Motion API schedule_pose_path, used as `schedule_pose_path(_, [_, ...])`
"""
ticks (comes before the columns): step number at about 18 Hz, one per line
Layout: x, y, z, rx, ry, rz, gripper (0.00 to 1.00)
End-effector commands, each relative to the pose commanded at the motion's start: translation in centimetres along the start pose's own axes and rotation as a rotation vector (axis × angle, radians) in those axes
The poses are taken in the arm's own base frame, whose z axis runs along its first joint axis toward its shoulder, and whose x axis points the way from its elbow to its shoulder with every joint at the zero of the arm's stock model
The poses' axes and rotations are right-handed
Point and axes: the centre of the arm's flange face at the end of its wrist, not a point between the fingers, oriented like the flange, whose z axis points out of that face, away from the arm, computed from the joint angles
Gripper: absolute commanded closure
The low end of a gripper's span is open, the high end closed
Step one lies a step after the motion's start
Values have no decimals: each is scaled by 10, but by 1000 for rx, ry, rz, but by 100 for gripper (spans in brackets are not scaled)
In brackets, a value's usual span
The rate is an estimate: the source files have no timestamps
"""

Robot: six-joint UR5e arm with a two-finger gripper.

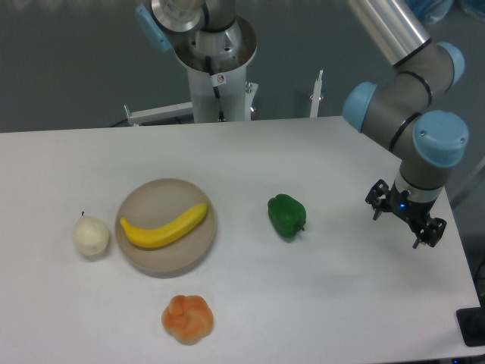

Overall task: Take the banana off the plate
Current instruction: 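Move the gripper over the yellow banana on the beige plate and lower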

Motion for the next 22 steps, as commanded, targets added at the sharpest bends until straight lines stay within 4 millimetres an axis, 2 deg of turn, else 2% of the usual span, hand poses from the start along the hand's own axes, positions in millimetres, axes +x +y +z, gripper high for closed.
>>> schedule_pose_path(3, [8, -15, 2, 1, 8, 6, 0])
schedule_pose_path(6, [32, -59, 6, 4, 26, -35, 0])
schedule_pose_path(10, [105, -128, -16, 17, 47, -15, 0])
schedule_pose_path(12, [144, -160, -11, 8, 78, -31, 0])
schedule_pose_path(15, [178, -193, -10, 6, 93, -30, 0])
schedule_pose_path(18, [217, -234, -7, -2, 108, -51, 0])
schedule_pose_path(19, [237, -250, -3, -6, 122, -28, 0])
schedule_pose_path(22, [274, -272, 10, -16, 151, -25, 0])
